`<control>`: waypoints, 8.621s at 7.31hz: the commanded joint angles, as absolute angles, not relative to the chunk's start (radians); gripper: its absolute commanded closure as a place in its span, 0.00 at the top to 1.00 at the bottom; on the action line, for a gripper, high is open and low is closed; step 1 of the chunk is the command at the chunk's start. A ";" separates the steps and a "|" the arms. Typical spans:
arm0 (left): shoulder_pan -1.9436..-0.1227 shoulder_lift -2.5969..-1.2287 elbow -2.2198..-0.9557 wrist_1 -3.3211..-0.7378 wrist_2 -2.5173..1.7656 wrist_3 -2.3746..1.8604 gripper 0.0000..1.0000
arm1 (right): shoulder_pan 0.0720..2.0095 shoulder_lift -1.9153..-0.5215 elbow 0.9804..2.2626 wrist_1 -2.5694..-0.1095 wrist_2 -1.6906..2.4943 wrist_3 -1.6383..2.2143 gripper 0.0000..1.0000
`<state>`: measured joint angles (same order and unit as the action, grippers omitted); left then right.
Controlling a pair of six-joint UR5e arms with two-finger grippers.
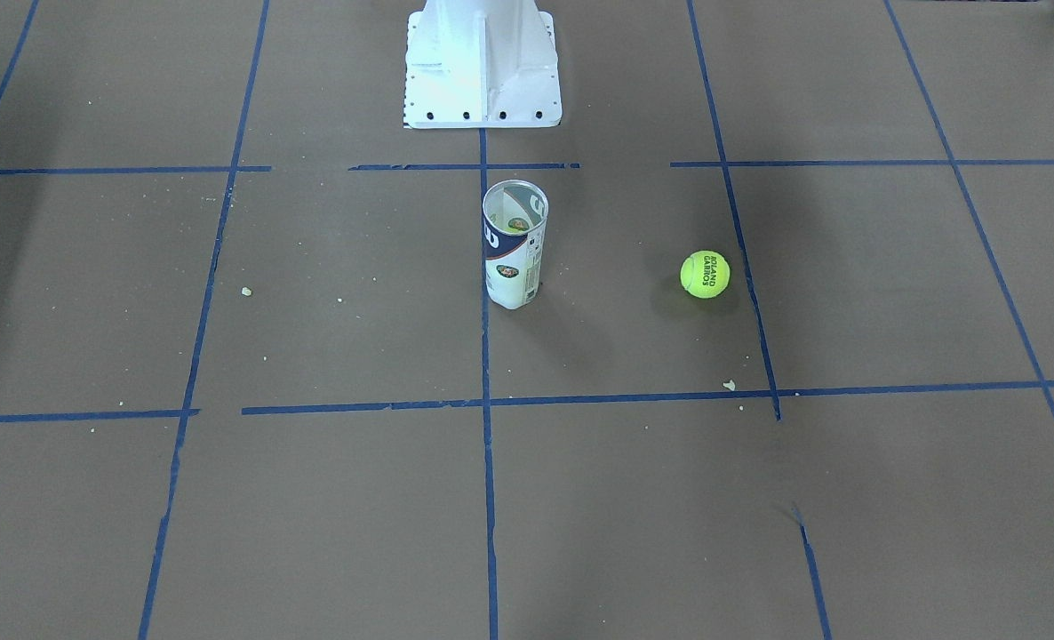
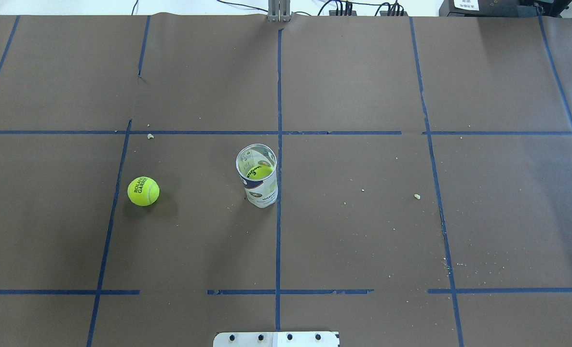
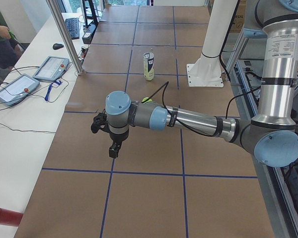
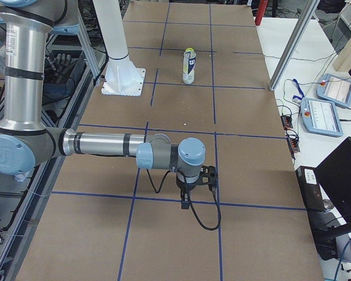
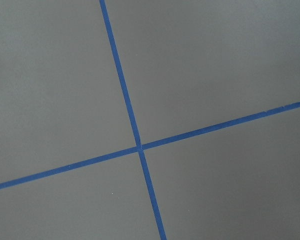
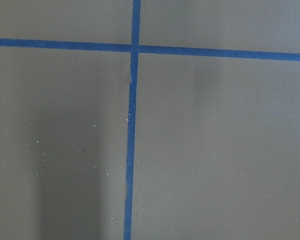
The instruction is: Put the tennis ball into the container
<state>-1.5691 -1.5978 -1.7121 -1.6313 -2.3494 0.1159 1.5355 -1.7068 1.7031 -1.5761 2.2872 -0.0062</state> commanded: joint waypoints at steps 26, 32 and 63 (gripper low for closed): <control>-0.591 -1.821 -1.784 -1.882 -1.798 -1.324 1.00 | 1.536 -1.706 1.703 -1.575 2.287 -0.006 1.00; -0.577 -1.821 -1.798 -1.879 -1.799 -1.322 0.08 | 1.536 -1.707 1.704 -1.575 2.287 -0.006 1.00; -0.635 -2.496 -1.807 -1.146 -1.982 -1.419 1.00 | 1.536 -1.707 1.703 -1.575 2.287 -0.006 1.00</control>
<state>-0.6310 -2.5074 -1.8006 -1.1437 -1.9813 -1.4330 1.5355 -1.7068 1.7034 -1.5754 2.2872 -0.0061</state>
